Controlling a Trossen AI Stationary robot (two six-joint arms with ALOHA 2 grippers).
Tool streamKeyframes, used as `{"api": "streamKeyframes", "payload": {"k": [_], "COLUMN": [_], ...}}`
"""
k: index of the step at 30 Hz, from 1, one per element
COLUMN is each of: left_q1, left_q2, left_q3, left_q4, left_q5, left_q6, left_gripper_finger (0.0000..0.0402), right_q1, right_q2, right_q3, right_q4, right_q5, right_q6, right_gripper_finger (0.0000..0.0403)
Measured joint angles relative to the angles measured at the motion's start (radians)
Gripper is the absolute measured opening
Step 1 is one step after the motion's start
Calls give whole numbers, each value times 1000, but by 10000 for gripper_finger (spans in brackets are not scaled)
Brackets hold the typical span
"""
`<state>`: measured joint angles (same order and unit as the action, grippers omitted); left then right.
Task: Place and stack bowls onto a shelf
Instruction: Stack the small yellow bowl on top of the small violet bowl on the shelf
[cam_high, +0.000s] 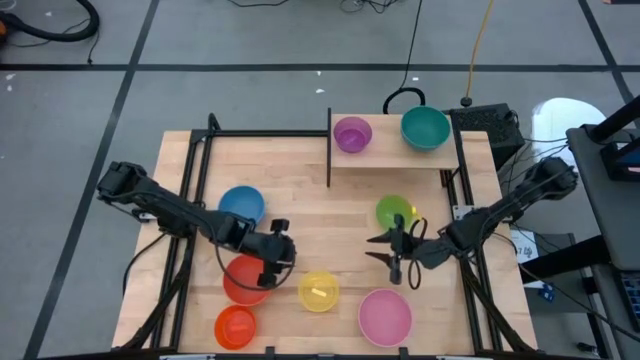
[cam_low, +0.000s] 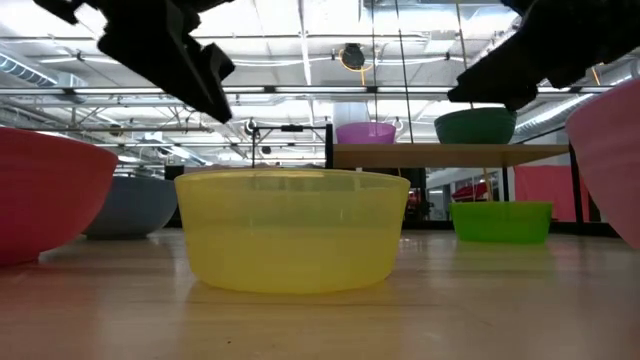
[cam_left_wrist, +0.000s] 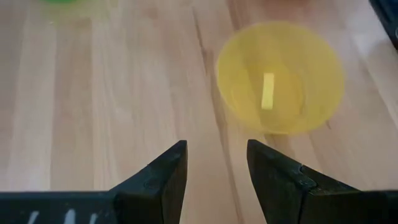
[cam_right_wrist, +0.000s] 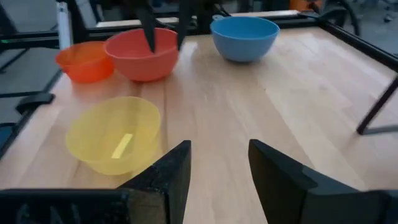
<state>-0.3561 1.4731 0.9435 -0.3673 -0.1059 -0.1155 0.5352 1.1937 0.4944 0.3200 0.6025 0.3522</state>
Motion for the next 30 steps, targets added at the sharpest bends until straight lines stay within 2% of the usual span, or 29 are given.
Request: {"api": "streamKeyframes", "payload": {"k": [4,9,13,18,23,30], "left_q1": [-8,5,-5,-55,-71,-115], "left_q2": [1,1,1,27,85,255], "left_q3": [11,14,14,14,87,256], "left_q4": [-82,-63,-19,26,-10,-117], "left_q5": [2,18,81,95,109,117], "left_q6": [-19,-11,102,201,242,406], "left_gripper_finger": [172,172,172,172,172,172], "right_q1": [18,30,30,31,30,30], "right_q2": [57,124,172,219,235,236], "right_q3": [-1,-2,-2,-2,-2,-2], "right_q4": [12,25,78,153,203,200], "right_q5": [7,34,33,31,32,31], "right_q6": [42,93,114,81,48,40], "right_gripper_finger": [155,155,155,155,155,155]}}
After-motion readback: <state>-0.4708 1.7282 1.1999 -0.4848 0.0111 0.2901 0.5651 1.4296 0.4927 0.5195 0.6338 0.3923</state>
